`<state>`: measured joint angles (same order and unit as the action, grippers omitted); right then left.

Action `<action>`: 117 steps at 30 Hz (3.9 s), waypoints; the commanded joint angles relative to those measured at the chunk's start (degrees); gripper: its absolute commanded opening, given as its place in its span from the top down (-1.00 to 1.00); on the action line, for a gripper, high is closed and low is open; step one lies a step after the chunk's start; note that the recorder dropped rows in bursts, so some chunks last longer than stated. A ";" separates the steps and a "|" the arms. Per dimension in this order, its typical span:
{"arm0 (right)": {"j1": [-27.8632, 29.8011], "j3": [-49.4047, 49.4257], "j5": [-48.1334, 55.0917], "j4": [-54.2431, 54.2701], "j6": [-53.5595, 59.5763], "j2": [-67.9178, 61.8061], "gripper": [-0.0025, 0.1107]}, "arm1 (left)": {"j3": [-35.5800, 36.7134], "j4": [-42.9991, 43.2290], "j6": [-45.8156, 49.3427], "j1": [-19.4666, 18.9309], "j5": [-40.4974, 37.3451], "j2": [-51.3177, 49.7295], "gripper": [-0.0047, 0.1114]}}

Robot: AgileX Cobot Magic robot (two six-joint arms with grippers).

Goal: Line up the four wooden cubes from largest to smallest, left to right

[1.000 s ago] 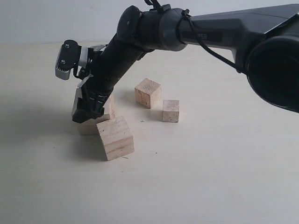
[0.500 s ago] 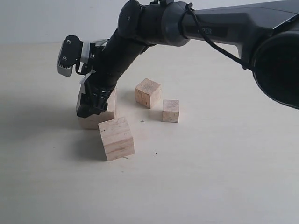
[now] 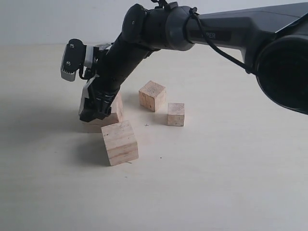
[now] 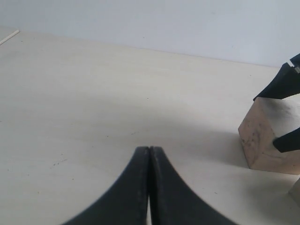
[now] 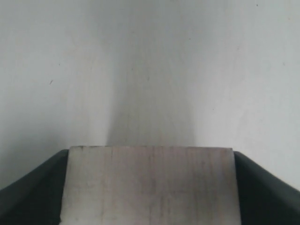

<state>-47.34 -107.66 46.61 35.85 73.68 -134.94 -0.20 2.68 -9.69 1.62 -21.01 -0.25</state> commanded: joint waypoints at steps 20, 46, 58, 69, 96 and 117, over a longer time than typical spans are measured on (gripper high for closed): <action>0.19 -0.16 -0.16 -2.17 -6.80 9.31 -0.69 | 0.20 -0.28 0.22 0.33 0.56 0.25 0.92; -0.62 -0.16 -2.02 -8.44 -12.49 0.91 -0.69 | 0.20 -0.28 0.22 0.33 0.56 0.25 0.92; -0.62 -0.16 -2.37 -8.17 -15.24 1.28 -0.69 | 0.20 -0.28 0.22 0.33 0.56 0.25 0.92; -0.62 -0.16 6.90 -7.68 -15.24 11.04 -0.69 | 0.20 -0.28 0.22 0.33 0.56 0.25 0.92; -0.62 20.48 8.74 -17.90 -9.85 19.75 -0.69 | 0.20 -0.28 0.22 0.33 0.56 0.25 0.92; -0.62 23.37 3.39 -10.32 -5.63 15.37 -0.69 | 0.20 -0.28 0.22 0.33 0.56 0.25 0.92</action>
<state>-47.95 -84.54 50.35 24.94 67.64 -118.67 -0.20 2.68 -9.69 1.62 -21.01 -0.25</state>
